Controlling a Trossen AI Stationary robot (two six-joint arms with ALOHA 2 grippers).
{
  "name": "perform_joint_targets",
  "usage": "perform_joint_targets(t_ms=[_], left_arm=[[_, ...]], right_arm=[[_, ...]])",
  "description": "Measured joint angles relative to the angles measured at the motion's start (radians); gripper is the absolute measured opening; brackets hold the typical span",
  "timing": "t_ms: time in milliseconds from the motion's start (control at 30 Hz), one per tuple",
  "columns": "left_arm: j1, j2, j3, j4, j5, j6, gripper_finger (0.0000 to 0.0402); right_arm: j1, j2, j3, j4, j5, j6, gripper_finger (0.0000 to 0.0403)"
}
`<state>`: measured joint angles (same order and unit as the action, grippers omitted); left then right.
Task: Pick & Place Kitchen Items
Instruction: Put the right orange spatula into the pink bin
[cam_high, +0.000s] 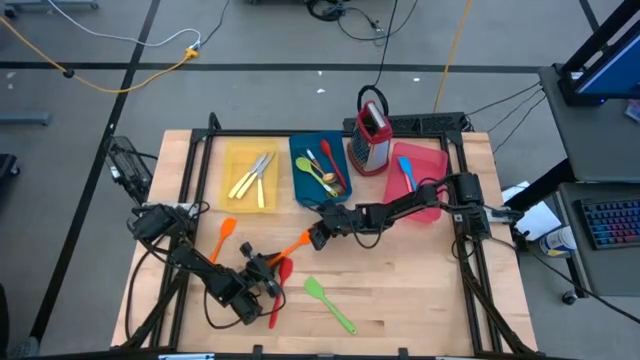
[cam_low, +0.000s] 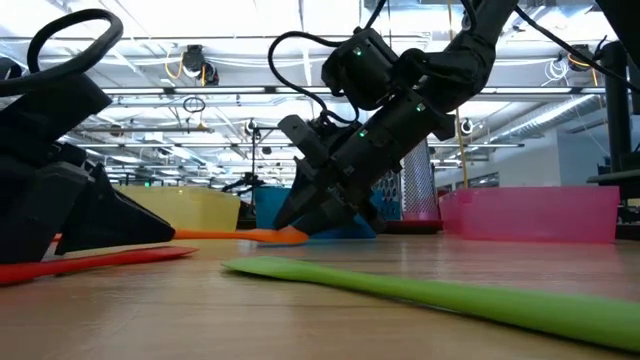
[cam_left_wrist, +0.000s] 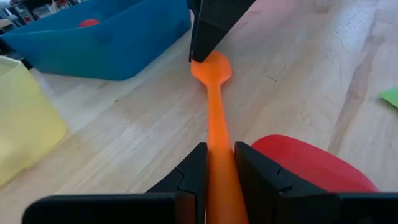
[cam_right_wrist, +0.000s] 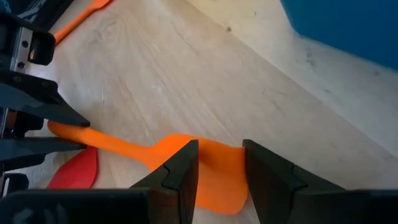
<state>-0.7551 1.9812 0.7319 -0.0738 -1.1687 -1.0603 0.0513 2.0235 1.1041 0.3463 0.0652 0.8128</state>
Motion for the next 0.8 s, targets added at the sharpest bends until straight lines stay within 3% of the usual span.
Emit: perform_joint_targets(t_ms=[500,800], left_arm=[[0.0,-0.002,0.0,-0.004,0.06,-0.014,0.0076],[0.002,-0.001,-0.001,-0.018,0.016,0.004,0.0076]], right_arm=[[0.004,0.0,0.0,0.008,-0.043,-0.032,0.0115],[0.016,0.0,0.0,0.053,-0.069,-0.042,0.0071]])
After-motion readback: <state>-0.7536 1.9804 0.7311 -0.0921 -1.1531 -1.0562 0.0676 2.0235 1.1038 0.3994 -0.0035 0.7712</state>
